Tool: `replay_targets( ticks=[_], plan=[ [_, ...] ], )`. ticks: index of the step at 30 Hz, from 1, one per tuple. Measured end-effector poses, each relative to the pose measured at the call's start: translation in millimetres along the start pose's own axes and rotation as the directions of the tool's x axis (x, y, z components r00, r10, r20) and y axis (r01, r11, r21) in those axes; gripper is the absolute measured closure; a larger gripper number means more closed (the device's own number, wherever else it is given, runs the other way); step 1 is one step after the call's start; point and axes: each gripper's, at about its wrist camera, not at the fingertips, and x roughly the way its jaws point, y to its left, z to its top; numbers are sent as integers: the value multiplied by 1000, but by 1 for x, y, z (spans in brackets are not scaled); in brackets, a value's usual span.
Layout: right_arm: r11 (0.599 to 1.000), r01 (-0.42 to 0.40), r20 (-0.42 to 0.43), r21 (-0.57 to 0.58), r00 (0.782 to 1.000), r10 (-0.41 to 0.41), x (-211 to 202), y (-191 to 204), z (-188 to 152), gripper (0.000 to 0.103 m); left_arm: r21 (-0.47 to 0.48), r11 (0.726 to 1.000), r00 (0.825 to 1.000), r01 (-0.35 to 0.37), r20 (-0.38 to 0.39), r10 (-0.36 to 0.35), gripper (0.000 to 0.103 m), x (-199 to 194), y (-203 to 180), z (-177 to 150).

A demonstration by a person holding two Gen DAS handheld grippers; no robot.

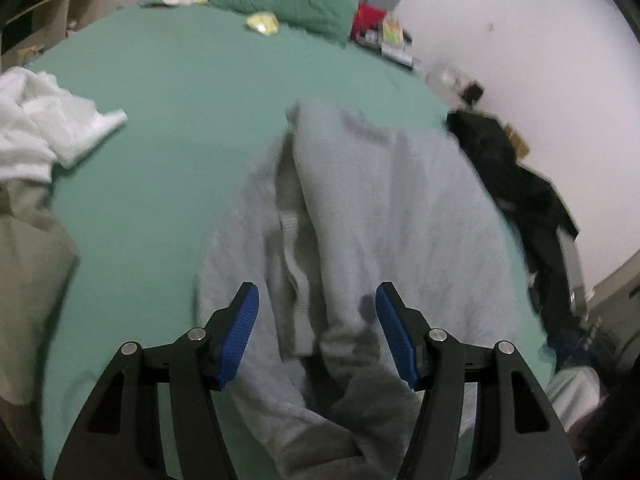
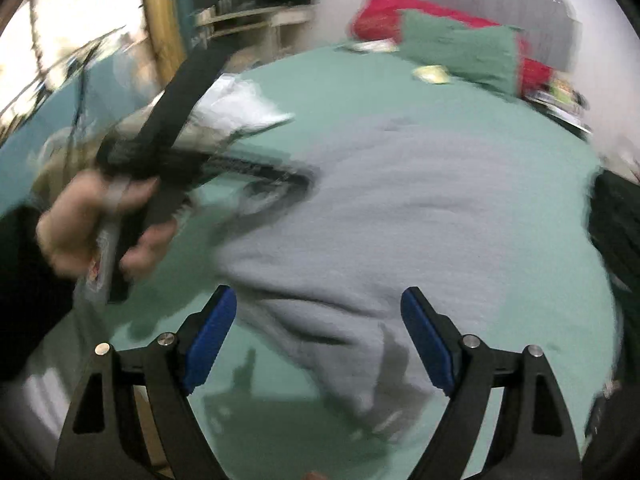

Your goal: Fold large clothes

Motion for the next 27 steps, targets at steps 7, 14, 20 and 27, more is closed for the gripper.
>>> replay_targets(
  ticks=[7, 14, 20, 27],
  plan=[
    [971, 104, 2, 216, 994, -107, 24, -92, -4, 18, -22, 997, 996, -76, -38, 76, 29, 18, 14, -11],
    [947, 14, 34, 320, 999, -27, 46, -127, -4, 18, -110, 993, 985, -29, 168, 47, 29, -20, 37, 0],
    [913, -91, 66, 398, 995, 70, 59, -139, -2, 18, -275, 957, 995, 87, 75, -69, 24, 28, 61, 13],
    [875, -138, 56, 464, 990, 126, 88, -153, -16, 17, -417, 844, 938, 338, 80, -336, 23, 51, 67, -5]
  ],
)
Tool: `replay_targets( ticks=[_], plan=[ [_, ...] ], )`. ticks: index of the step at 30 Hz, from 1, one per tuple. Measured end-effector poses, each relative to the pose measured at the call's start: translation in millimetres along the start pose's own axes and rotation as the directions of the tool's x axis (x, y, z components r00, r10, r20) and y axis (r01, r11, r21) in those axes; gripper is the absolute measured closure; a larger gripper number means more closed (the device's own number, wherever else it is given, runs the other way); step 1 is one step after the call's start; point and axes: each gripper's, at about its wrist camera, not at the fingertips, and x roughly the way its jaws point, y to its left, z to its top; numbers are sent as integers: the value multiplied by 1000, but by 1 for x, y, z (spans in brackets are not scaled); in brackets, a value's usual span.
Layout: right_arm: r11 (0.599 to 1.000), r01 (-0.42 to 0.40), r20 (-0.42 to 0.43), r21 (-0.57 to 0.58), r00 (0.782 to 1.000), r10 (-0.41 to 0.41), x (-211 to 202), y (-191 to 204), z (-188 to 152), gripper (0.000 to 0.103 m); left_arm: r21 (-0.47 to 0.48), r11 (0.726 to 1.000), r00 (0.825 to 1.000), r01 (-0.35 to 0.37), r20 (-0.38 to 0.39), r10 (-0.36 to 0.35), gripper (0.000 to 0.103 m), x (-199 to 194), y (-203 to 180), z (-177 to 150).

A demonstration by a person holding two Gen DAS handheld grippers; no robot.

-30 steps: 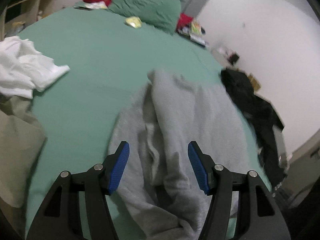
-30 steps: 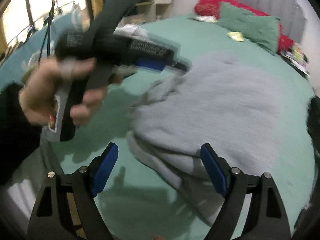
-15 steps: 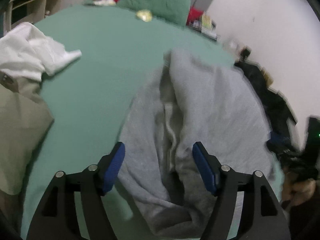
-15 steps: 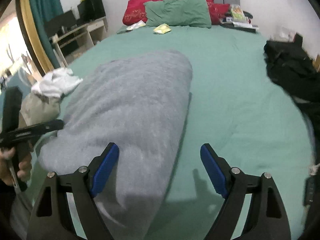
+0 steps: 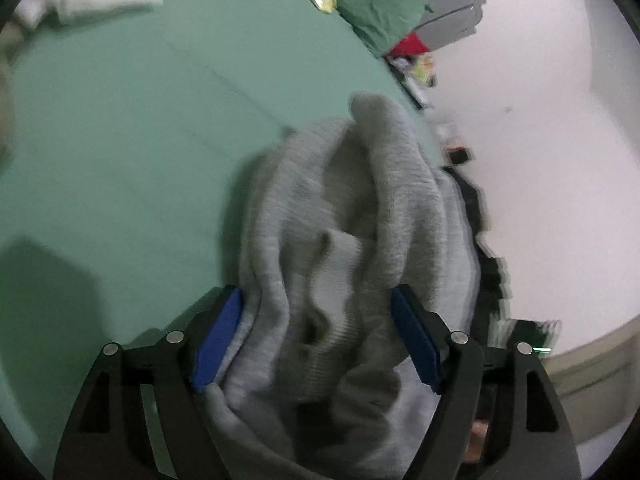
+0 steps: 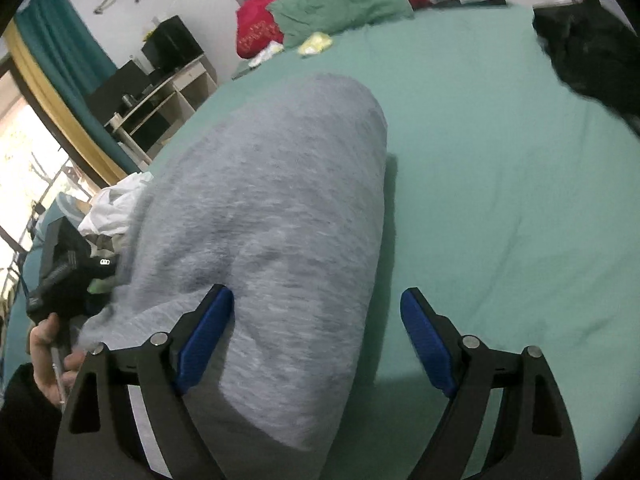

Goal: Fold large clothes
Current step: 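Grasp the folded grey hoodie bundle with both grippers and lift it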

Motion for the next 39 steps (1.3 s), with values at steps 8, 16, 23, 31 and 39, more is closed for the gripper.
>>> replay_targets(
  ticks=[8, 16, 23, 31, 39],
  plan=[
    [998, 43, -12, -55, 999, -44, 12, 3, 6, 9, 176, 984, 997, -29, -65, 40, 18, 21, -37, -24],
    [993, 110, -7, -33, 994, -110, 9, 14, 3, 9, 234, 969, 996, -83, 38, 76, 18, -8, -60, -22],
    [993, 119, -1, -16, 993, -119, -2, 33, 1, 23, 304, 905, 944, -299, -46, 327, 19, 37, -67, -17],
    [997, -74, -39, 20, 996, 75, -4, 20, 0, 22, 314, 895, 936, -317, -51, 349, 11, 37, -45, -9],
    [953, -252, -58, 170, 963, 264, 44, 2, -6, 15, 377, 878, 940, -296, -50, 339, 4, 52, -53, -6]
  ],
)
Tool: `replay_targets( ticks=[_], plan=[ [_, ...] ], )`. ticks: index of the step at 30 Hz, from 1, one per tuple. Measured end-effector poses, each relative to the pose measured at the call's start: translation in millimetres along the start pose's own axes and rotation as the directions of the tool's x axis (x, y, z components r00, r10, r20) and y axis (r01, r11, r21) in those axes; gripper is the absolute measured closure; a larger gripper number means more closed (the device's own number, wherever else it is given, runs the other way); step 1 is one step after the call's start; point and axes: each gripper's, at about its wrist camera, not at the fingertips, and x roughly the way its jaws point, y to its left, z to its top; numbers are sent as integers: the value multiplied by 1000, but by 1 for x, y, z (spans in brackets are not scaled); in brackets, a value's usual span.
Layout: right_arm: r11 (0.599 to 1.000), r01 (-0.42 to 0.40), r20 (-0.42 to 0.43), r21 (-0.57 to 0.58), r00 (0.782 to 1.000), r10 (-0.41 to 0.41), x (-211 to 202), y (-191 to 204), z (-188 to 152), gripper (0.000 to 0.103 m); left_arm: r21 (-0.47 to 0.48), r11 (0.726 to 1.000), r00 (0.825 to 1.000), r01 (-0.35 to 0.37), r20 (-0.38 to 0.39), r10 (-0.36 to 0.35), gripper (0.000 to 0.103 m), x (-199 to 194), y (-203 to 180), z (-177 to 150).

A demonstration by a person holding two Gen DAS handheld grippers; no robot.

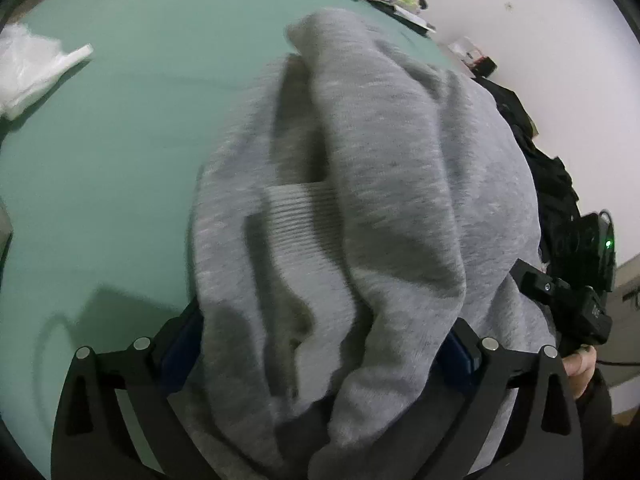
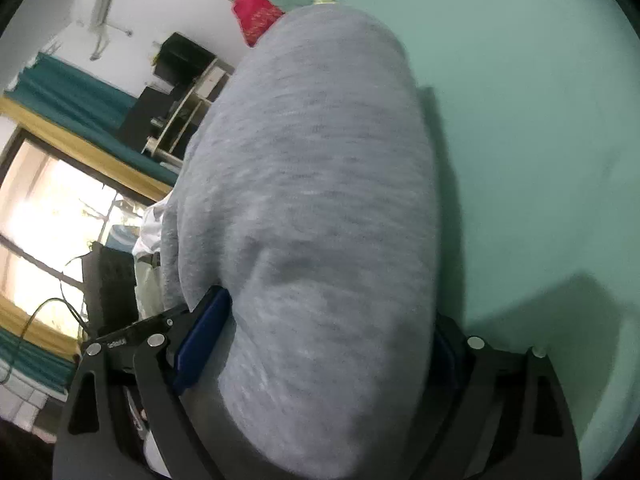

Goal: Fold large clothes
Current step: 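Grasp the folded grey hoodie bundle with both grippers and lift it, then carry the hoodie bundle with both grippers onto the beige pillow and release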

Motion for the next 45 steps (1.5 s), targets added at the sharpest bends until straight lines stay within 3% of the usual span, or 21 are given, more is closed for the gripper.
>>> replay_targets(
  ticks=[2, 4, 5, 9, 12, 16, 20, 24, 30, 33, 37, 45],
  plan=[
    [1000, 3, -5, -26, 1000, -4, 5, 6, 0, 15, 6, 999, 999, 38, 1, -38, 5, 6, -9, 5],
    [1000, -6, -4, -14, 1000, 6, 8, 7, -1, 22, -20, 991, 991, 131, -7, -131, 31, 11, -9, 7],
    [1000, -7, 3, -11, 1000, 7, 7, 8, -2, 25, -42, 987, 988, 155, -3, -155, 32, 15, -10, 10],
    [998, 38, 61, -44, 998, -35, -3, 26, -12, 46, 12, 994, 994, 108, 34, -108, 55, 8, -26, 8],
    [991, 89, 105, -100, 991, -78, -12, 51, -15, 52, 34, 997, 995, 76, 60, -78, 61, 1, -37, 8],
    [981, 106, 161, -161, 984, -80, -33, 81, -21, 53, -6, 989, 985, 146, 92, -145, 62, -24, -30, 1],
    [954, 143, 202, -262, 975, -91, -52, 118, -26, 53, 22, 989, 977, 145, 154, -147, 63, -57, -37, -6],
    [918, 170, 241, -358, 967, -85, -68, 159, -31, 53, 17, 984, 958, 176, 226, -175, 63, -90, -40, -16],
    [881, 155, 260, -447, 965, -38, -78, 210, -41, 53, -7, 986, 931, 168, 331, -156, 63, -150, -32, -36],
    [862, 132, 257, -490, 966, -2, -76, 234, -50, 53, -28, 989, 918, 144, 376, -123, 63, -183, -23, -47],
    [844, 75, 240, -531, 968, 65, -67, 267, -62, 53, -59, 993, 908, 99, 414, -65, 62, -241, 20, -72],
    [843, -147, 168, -518, 948, 269, -10, 334, -90, 53, -99, 988, 895, -118, 421, 149, 62, -341, 75, -90]
  ],
)
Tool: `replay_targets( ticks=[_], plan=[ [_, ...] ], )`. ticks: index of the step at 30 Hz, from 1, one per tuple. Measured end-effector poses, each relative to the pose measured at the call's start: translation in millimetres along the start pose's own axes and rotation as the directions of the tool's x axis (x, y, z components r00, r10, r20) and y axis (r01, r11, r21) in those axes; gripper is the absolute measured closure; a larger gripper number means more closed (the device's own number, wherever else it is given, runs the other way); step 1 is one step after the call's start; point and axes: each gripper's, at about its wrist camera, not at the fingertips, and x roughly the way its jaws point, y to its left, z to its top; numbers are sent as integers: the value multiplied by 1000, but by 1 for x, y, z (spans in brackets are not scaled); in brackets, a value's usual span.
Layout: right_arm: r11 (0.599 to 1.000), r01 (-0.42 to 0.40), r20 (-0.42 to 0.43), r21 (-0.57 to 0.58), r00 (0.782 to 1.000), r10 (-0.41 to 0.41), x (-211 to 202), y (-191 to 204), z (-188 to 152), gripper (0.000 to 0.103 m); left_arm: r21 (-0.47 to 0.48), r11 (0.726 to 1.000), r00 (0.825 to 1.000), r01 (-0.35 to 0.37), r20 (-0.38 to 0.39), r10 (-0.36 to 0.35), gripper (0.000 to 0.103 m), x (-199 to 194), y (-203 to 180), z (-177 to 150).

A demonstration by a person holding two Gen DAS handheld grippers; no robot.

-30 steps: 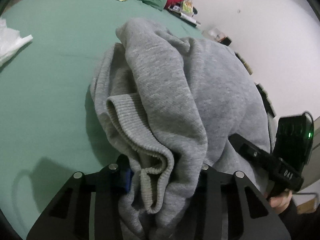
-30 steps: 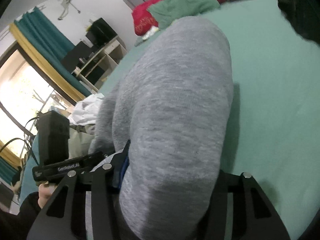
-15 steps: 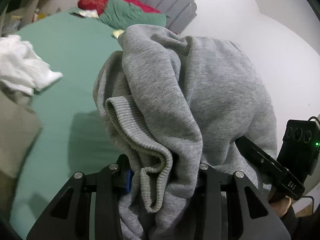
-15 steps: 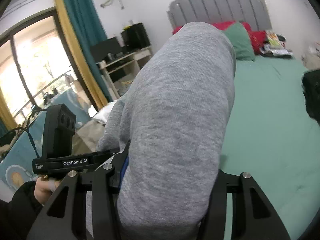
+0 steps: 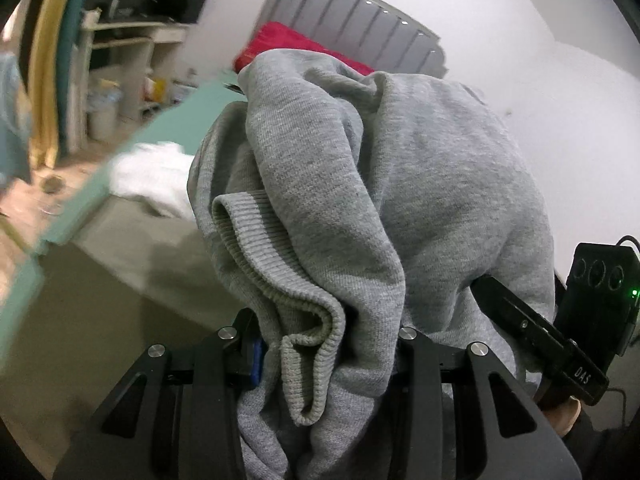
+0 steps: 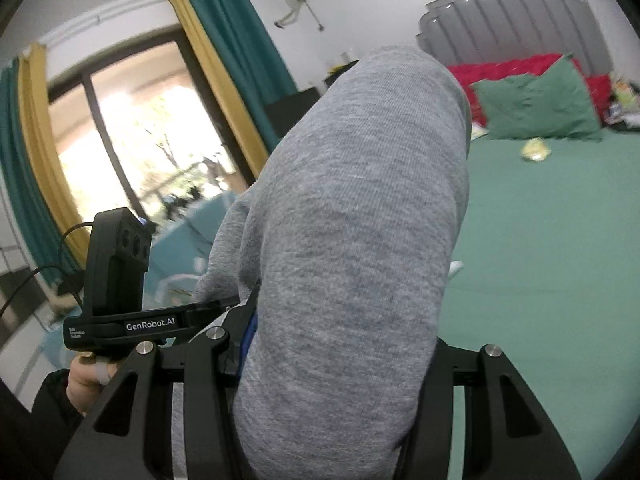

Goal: Fold large clothes
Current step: 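Carry the hoodie bundle with both grippers onto the beige pillow and release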

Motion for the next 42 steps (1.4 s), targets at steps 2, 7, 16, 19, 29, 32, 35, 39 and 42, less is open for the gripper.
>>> replay_targets(
  ticks=[2, 7, 16, 19, 29, 32, 35, 39, 42],
  plan=[
    [998, -51, 5, 30, 999, 51, 20, 15, -3, 53, 15, 998, 998, -54, -6, 55, 62, -20, 21, 7],
    [980, -160, 7, 116, 987, 161, 75, 45, -17, 53, 40, 983, 983, -178, -41, 179, 62, -51, 70, 23],
    [894, -118, -180, 433, 960, 213, 186, 16, -85, 49, -66, 962, 950, -266, -189, 250, 58, -19, 163, -2],
    [857, -36, -251, 515, 949, 191, 215, -13, -121, 40, -138, 948, 943, -288, -213, 255, 41, 8, 207, -22],
    [938, -8, -260, 346, 960, 104, 177, -16, -118, 26, -103, 934, 929, -341, -187, 318, 20, 15, 216, -20],
    [954, 16, -268, 300, 961, 68, 164, -18, -114, 25, -76, 923, 921, -376, -141, 364, 22, -1, 200, -18],
    [962, 63, -286, 265, 958, 16, 152, -22, -116, 22, -77, 923, 925, -378, -80, 372, 27, -26, 180, -18],
    [955, 109, -332, 274, 943, -13, 158, -24, -120, 21, -63, 911, 908, -407, -137, 396, 27, -27, 168, -33],
    [961, 135, -366, 243, 930, -39, 153, -21, -119, 21, -46, 897, 883, -440, -203, 423, 27, -15, 170, -48]
  ],
)
